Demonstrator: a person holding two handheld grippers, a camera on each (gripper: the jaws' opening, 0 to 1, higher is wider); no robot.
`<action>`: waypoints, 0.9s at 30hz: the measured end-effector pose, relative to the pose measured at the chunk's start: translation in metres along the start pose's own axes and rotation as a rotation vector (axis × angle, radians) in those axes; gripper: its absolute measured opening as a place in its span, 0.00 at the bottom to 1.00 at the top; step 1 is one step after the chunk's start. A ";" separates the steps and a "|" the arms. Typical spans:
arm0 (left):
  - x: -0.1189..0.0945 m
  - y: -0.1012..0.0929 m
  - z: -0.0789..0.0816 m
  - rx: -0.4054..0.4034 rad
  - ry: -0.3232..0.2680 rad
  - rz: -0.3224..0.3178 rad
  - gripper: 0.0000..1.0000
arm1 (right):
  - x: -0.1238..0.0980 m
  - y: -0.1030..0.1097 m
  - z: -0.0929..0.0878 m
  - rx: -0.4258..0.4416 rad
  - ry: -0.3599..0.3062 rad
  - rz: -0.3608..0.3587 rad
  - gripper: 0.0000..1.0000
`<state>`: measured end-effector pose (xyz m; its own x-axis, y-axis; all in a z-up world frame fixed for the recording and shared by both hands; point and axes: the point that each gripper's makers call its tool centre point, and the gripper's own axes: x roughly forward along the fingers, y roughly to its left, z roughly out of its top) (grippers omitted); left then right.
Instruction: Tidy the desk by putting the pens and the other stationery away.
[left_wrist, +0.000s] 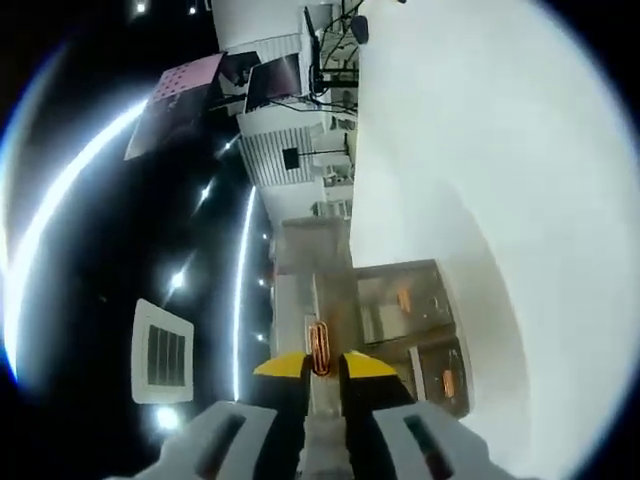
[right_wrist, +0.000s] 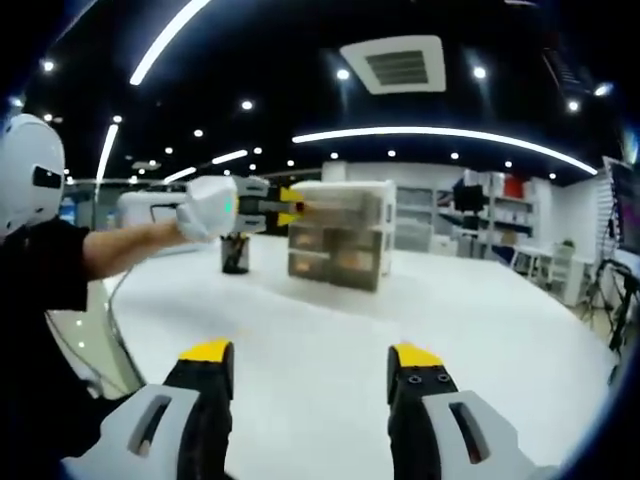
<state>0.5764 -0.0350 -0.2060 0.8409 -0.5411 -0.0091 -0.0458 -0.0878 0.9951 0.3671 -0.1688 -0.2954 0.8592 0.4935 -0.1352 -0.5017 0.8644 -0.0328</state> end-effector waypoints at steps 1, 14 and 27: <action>0.000 0.001 0.000 0.002 -0.003 0.004 0.11 | 0.000 0.000 0.000 0.000 0.000 0.000 0.58; 0.003 0.006 -0.001 -0.001 -0.005 0.013 0.10 | -0.001 0.000 0.000 0.006 -0.006 0.004 0.58; 0.018 0.006 -0.013 -0.037 0.006 -0.002 0.10 | 0.000 -0.002 -0.002 0.012 -0.001 0.003 0.58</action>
<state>0.5982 -0.0345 -0.1990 0.8441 -0.5361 -0.0107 -0.0239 -0.0575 0.9981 0.3676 -0.1709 -0.2972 0.8577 0.4963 -0.1341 -0.5031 0.8640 -0.0204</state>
